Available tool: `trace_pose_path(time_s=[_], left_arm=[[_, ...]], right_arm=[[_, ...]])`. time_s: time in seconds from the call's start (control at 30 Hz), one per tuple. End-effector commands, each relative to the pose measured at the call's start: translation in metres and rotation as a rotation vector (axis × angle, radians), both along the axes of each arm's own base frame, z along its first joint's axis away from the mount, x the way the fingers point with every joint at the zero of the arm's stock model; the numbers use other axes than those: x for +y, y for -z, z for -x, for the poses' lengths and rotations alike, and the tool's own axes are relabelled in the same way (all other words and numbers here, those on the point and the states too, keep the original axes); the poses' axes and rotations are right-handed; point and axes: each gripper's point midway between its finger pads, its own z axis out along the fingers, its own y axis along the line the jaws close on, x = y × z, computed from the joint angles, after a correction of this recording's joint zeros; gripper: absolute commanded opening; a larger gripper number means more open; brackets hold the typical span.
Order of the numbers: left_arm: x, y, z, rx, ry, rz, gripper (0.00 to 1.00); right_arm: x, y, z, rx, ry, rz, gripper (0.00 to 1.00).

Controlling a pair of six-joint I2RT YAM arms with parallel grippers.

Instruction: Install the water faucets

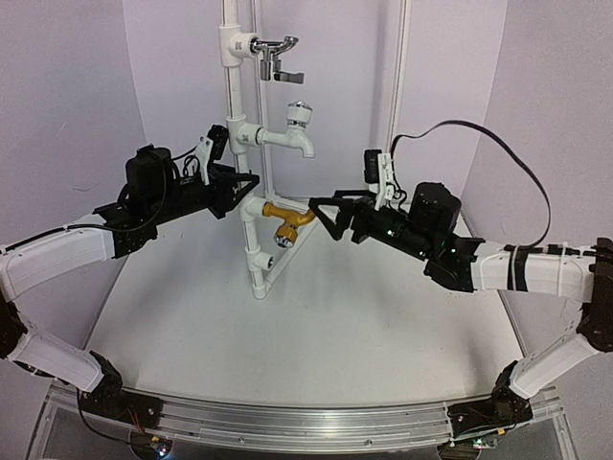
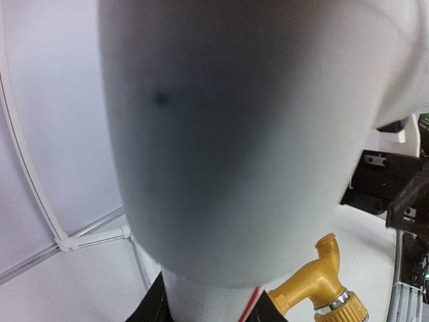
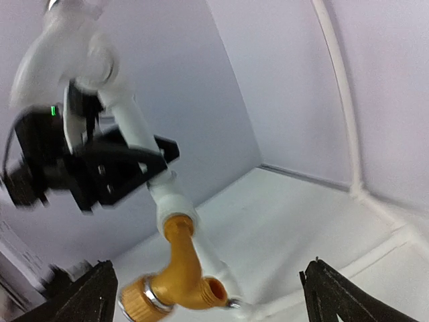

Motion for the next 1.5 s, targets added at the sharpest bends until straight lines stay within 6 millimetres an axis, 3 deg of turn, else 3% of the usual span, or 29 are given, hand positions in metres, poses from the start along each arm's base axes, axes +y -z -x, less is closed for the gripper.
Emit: trace_pose_path(time_s=[0.0,0.13,0.3,0.63,0.77,0.9,1.03,1.3,1.47], left_arm=[[-0.013,0.073,0.026,0.346,0.096,-0.067,0.00],[-0.013,0.074,0.026,0.348,0.099,-0.067,0.00],[-0.013,0.073,0.026,0.346,0.098,-0.066,0.00],[-0.013,0.072,0.027,0.347,0.103,-0.064,0.00],[-0.013,0.072,0.028,0.346,0.103,-0.063,0.00],[-0.012,0.071,0.027,0.343,0.098,-0.063,0.00],[-0.012,0.071,0.027,0.341,0.098,-0.064,0.00],[-0.013,0.072,0.027,0.345,0.100,-0.064,0.00],[-0.013,0.070,0.028,0.343,0.103,-0.062,0.00]], right_arm=[[-0.001,0.038,0.032,-0.610,-0.059,0.539,0.98],[0.006,0.028,0.062,-1.016,-0.185,0.642,0.98],[0.023,0.028,0.063,-1.307,-0.231,0.740,0.97],[0.057,0.027,0.035,-1.514,-0.137,0.820,0.86],[0.067,0.026,0.024,-1.523,-0.066,0.809,0.71],[0.070,0.027,0.019,-1.455,-0.023,0.771,0.57],[0.069,0.017,0.018,-1.276,-0.014,0.660,0.33],[0.056,0.004,-0.011,-0.670,0.112,0.350,0.30],[0.046,0.011,-0.027,-0.314,0.174,0.148,0.16]])
